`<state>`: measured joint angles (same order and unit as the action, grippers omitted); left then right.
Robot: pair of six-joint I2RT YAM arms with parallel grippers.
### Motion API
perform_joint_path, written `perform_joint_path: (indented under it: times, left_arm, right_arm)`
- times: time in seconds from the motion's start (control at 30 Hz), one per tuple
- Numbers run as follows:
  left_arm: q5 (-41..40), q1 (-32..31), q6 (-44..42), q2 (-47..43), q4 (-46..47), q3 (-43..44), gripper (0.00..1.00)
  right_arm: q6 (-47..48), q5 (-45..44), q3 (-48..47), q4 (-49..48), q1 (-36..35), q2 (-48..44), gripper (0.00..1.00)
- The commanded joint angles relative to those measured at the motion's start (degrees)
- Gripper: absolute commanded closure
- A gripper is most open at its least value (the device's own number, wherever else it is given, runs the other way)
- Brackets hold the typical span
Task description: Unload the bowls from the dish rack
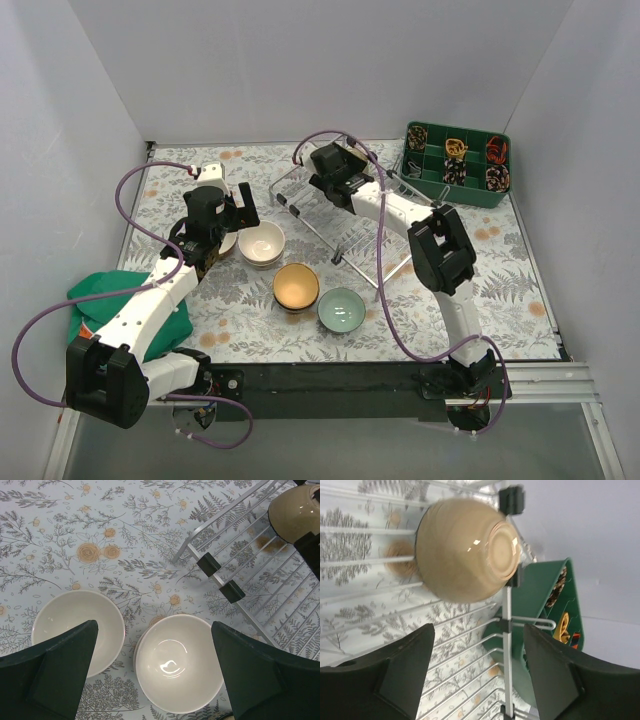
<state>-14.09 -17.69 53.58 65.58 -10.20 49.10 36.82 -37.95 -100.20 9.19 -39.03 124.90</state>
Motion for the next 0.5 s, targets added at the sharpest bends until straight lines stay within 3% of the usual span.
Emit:
perform_joint_path:
  times: [0.0, 0.23, 0.47]
  left_arm:
    - [0.1, 0.4, -0.7, 0.1, -0.2, -0.2, 0.02]
    - [0.4, 0.4, -0.8, 0.4, -0.3, -0.3, 0.02]
    - [0.6, 0.4, -0.8, 0.7, -0.3, -0.1, 0.02]
  right_arm:
    - [-0.9, 2.4, -7.5, -1.3, 0.2, 2.6, 0.17]
    - [0.5, 3.3, -13.1, -1.2, 0.5, 9.3, 0.09]
    - [1.8, 2.0, -12.1, -3.4, 1.2, 11.9, 0.07]
